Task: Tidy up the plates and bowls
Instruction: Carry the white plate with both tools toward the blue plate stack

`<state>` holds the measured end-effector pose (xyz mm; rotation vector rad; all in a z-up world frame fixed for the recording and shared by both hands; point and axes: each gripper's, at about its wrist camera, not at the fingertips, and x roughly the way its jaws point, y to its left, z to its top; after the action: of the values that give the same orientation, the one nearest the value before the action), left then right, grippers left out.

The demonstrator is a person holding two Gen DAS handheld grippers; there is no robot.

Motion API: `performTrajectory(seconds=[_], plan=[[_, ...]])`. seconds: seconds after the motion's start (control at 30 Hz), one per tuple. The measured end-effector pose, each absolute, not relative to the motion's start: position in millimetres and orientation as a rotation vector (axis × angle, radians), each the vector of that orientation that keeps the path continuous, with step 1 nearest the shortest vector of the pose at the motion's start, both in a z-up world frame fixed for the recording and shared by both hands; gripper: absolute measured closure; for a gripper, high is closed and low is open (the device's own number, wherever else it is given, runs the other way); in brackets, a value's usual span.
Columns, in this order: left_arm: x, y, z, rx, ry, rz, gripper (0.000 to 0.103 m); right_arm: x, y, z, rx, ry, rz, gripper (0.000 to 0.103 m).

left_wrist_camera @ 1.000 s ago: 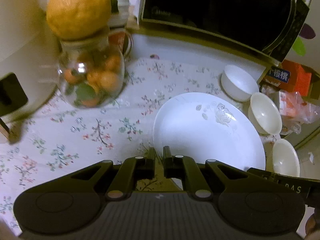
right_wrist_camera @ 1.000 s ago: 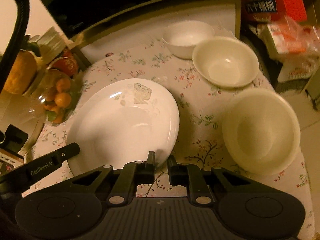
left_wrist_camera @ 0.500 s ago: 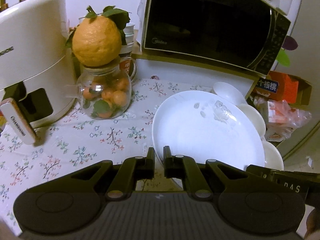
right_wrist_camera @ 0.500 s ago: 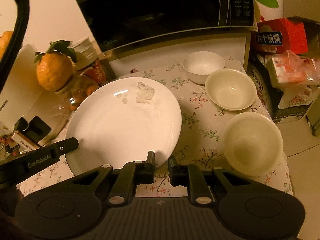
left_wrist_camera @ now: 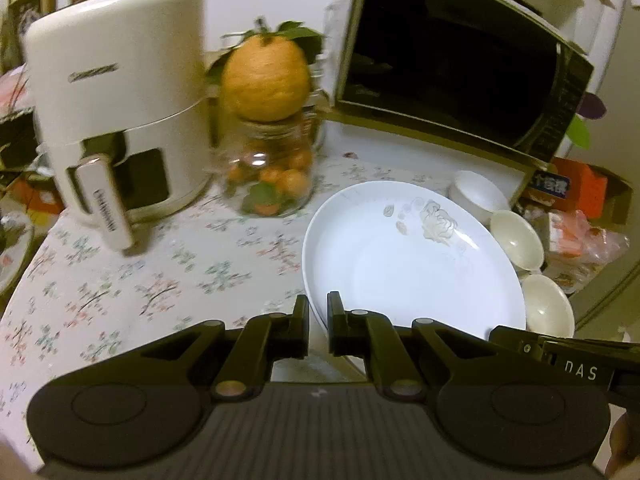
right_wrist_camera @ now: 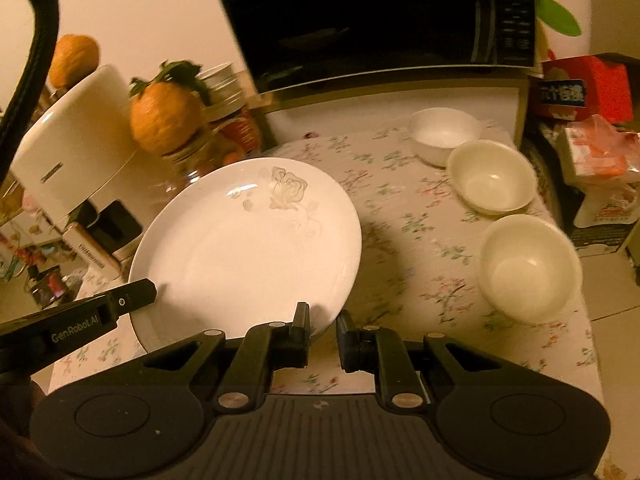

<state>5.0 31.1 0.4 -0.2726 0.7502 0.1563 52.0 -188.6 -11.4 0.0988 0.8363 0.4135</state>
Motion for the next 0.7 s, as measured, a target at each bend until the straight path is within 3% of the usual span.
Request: performTrajectory(seconds=[0.7], plan=[[-64.5,83.1,-37.5,-0.373,0.821,0.302,0.095,11.4,-112.8,-43.6,-0.067,0.921,0.566,0.089]])
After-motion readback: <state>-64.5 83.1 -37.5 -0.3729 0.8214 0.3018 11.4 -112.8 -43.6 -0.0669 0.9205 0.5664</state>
